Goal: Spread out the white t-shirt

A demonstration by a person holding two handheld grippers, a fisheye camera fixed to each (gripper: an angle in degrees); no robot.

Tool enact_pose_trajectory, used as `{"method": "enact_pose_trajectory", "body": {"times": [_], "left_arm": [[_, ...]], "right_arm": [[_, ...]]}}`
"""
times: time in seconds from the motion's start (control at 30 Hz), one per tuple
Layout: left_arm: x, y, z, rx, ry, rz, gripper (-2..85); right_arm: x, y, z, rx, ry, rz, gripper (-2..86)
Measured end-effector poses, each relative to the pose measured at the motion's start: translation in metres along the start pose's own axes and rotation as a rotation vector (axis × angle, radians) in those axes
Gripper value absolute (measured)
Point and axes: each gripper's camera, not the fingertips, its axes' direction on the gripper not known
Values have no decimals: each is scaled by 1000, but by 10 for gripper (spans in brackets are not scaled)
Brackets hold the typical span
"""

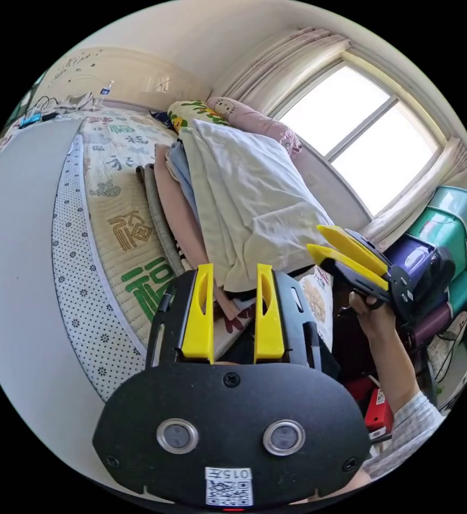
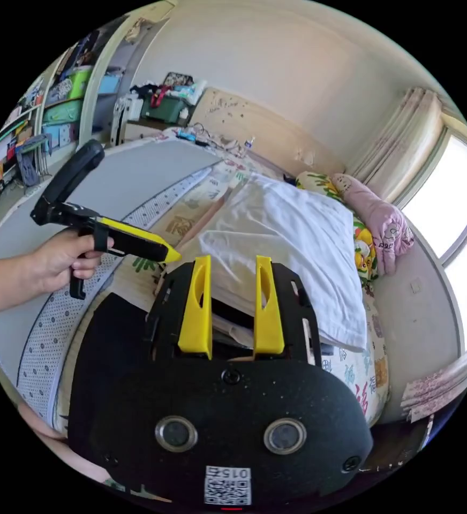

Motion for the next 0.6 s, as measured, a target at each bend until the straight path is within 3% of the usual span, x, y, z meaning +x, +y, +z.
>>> {"method": "enact_pose_trajectory", "body": {"times": [0.07, 0.13, 0.2, 0.37, 0.6], "left_arm": [[-3, 8, 1, -2, 4, 17, 113], [-6, 18, -2, -17, 7, 46, 114], [-9, 32, -14, -6, 33, 65, 118], [-3, 71, -43, 113, 133, 75, 144], [16, 119, -129, 376, 200, 16, 260]], "right_arm": [[8, -4, -1, 32, 58, 30, 57], [22, -4, -11, 73, -24, 85, 4], [44, 1, -47, 220, -233, 166, -6], [74, -4, -156, 476, -539, 162, -10], [56, -30, -321, 667, -739, 56, -10]]}}
